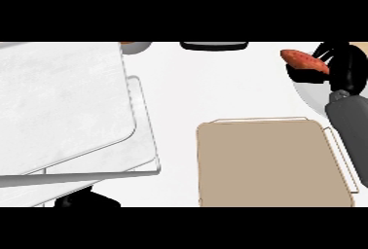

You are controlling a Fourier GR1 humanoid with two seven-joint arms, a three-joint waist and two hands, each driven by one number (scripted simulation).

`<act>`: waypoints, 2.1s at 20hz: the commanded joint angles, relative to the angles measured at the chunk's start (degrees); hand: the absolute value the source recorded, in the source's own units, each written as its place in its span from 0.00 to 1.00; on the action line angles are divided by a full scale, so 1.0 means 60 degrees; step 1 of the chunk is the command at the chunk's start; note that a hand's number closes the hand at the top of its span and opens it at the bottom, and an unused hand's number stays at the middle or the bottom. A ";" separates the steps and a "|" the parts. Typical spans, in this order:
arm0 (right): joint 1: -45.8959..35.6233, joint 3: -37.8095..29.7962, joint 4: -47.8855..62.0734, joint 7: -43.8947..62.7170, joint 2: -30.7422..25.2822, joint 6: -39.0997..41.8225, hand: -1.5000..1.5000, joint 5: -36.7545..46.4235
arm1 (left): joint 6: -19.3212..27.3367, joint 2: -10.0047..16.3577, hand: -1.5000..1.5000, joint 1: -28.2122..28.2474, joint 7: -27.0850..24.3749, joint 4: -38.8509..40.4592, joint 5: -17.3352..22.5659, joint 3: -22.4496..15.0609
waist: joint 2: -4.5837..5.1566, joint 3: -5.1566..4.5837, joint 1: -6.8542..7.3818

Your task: Pick the sweet potato from the tray and place it in the plate

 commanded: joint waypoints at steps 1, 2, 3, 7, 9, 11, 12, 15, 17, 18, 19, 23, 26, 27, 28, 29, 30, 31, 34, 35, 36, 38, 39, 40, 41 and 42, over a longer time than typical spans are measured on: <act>-0.0043 -0.0747 0.0848 -0.0542 -0.0559 -0.0126 1.00 -0.0380 | 0.0170 0.0370 0.50 -0.1649 0.0704 0.0102 0.0368 0.1377 | 0.0058 0.0113 0.0102; 0.0146 -0.0839 0.1065 -0.0678 -0.0779 0.0032 1.00 -0.0451 | 0.0584 -0.0011 0.50 -0.1775 0.0590 0.0360 0.0129 0.1243 | 0.0079 0.0114 0.0035; 0.0136 -0.0951 0.0893 -0.0721 -0.0823 -0.0050 1.00 -0.0540 | 0.0409 0.0207 0.50 -0.1842 0.0740 0.0072 0.0380 0.1474 | 0.0032 0.0113 0.0010; -0.0046 -0.1491 0.2041 -0.1621 -0.1506 0.0288 1.00 -0.0853 | 0.0328 0.0243 0.50 -0.1822 0.0627 0.0109 0.0321 0.1326 | 0.0109 0.0126 0.0207; 0.0315 -0.1278 0.2455 -0.1834 -0.1435 0.0180 1.00 -0.0567 | 0.0072 0.0388 0.50 -0.2139 0.0793 0.0434 0.0630 0.1606 | 0.0167 0.0129 0.0156; 0.0315 -0.1403 0.3075 -0.2143 -0.1630 0.0611 1.00 -0.0683 | 0.0340 0.0181 0.50 -0.2026 0.0770 0.0109 0.0324 0.1192 | 0.0174 0.0144 0.0265; -0.0122 -0.1385 0.3285 -0.2091 -0.2025 0.1274 1.00 -0.0669 | 0.0211 0.0191 0.50 -0.1990 0.0535 0.0408 0.0377 0.1265 | 0.0176 0.0129 0.0316; -0.0119 -0.1877 0.3595 -0.2365 -0.1678 0.2137 1.00 -0.1447 | 0.0451 0.0049 0.50 -0.2092 0.0503 0.0349 0.0270 0.1200 | 0.0145 0.0142 0.0215; -0.0047 -0.2092 0.4191 -0.2555 -0.1680 0.2336 0.00 -0.1595 | 0.0431 0.0215 0.50 -0.1902 0.0466 0.0266 0.0161 0.1095 | 0.0231 0.0165 0.0420; -0.0019 -0.2081 0.4359 -0.3009 -0.1883 0.2696 0.00 -0.1588 | 0.0123 0.0241 0.50 -0.1813 0.0424 0.0195 0.0399 0.1084 | 0.0213 0.0157 0.0439; 0.0085 -0.1972 0.4312 -0.3376 -0.2048 0.3069 0.00 -0.1530 | 0.0346 0.0229 0.50 -0.2107 0.0427 0.0476 0.0318 0.1303 | 0.0221 0.0156 0.0316; 0.0065 -0.2312 0.4403 -0.4686 -0.2147 0.2527 0.00 -0.1687 | 0.0268 0.0312 0.50 -0.2125 0.0800 0.0026 0.0469 0.1207 | 0.0200 0.0174 0.0387; -0.0072 -0.2885 0.4034 -0.5823 -0.2036 0.2148 0.00 -0.2247 | 0.0163 0.0435 0.50 -0.1837 0.0511 0.0164 0.0467 0.1186 | 0.0131 0.0164 0.0307; 0.0040 -0.3019 0.3964 -0.6362 -0.1753 0.2135 0.00 -0.2441 | 0.0317 0.0191 0.50 -0.2017 0.0525 0.0288 0.0467 0.1162 | 0.0154 0.0172 0.0237; -0.0365 -0.3260 0.3715 -0.6515 -0.1875 0.2733 0.00 -0.2800 | 0.0287 0.0319 0.50 -0.1727 0.0340 0.0355 0.0398 0.1122 | 0.0073 0.0150 0.0217; -0.0480 -0.3343 0.3595 -0.6865 -0.1845 0.2942 0.00 -0.2943 | 0.0652 0.0034 0.50 -0.2002 0.0656 0.0241 0.0199 0.0914 | 0.0072 0.0159 0.0141; -0.0604 -0.3558 0.3576 -0.6958 -0.1832 0.3341 0.00 -0.3244 | 0.0376 0.0319 0.50 -0.1801 0.0422 0.0381 0.0470 0.1240 | 0.0051 0.0142 0.0167; -0.0243 -0.3840 0.3608 -0.7521 -0.1564 0.3326 0.00 -0.3574 | 0.0407 0.0350 0.50 -0.1754 0.0267 0.0499 0.0331 0.1189 | 0.0055 0.0146 0.0096; -0.0582 -0.4410 0.3908 -0.7085 -0.1958 0.4142 0.00 -0.4190 | 0.0573 0.0058 0.50 -0.1951 0.0473 0.0521 0.0332 0.1068 | 0.0046 0.0125 0.0062; -0.0655 -0.4529 0.4071 -0.6634 -0.1977 0.4385 0.00 -0.4349 | 0.0195 0.0626 0.50 -0.1660 0.0559 0.0107 0.0617 0.1323 | 0.0007 0.0121 0.0142; -0.1092 -0.4668 0.4268 -0.6008 -0.2130 0.4915 0.00 -0.4561 | 0.0577 -0.0001 0.50 -0.1990 0.0297 0.0749 0.0256 0.1010 | 0.0057 0.0110 0.0060; -0.0643 -0.4855 0.4562 -0.6089 -0.2187 0.5978 0.00 -0.4900 | 0.0346 0.0328 0.50 -0.1724 0.0471 0.0493 0.0489 0.1134 | 0.0021 0.0118 0.0033; -0.0538 -0.4909 0.4785 -0.6040 -0.2529 0.6507 0.00 -0.4948 | 0.0438 0.0369 0.50 -0.1614 0.0423 0.0239 0.0434 0.1110 | 0.0046 0.0131 0.0116; -0.0648 -0.4999 0.4786 -0.5952 -0.2329 0.6624 0.00 -0.5100 | 0.0326 0.0429 0.50 -0.2014 0.0562 0.0295 0.0632 0.1366 | 0.0041 0.0126 0.0045; -0.0589 -0.5106 0.4866 -0.5950 -0.2504 0.7036 0.00 -0.5238 | 0.0585 0.0092 0.50 -0.1439 0.0000 0.0540 0.0290 0.0989 | 0.0024 0.0115 0.0116; -0.0401 -0.5065 0.5009 -0.6268 -0.2645 0.7259 0.00 -0.5158 | 0.0316 0.0114 0.50 -0.1912 0.0326 0.0698 0.0500 0.1093 | 0.0091 0.0126 0.0123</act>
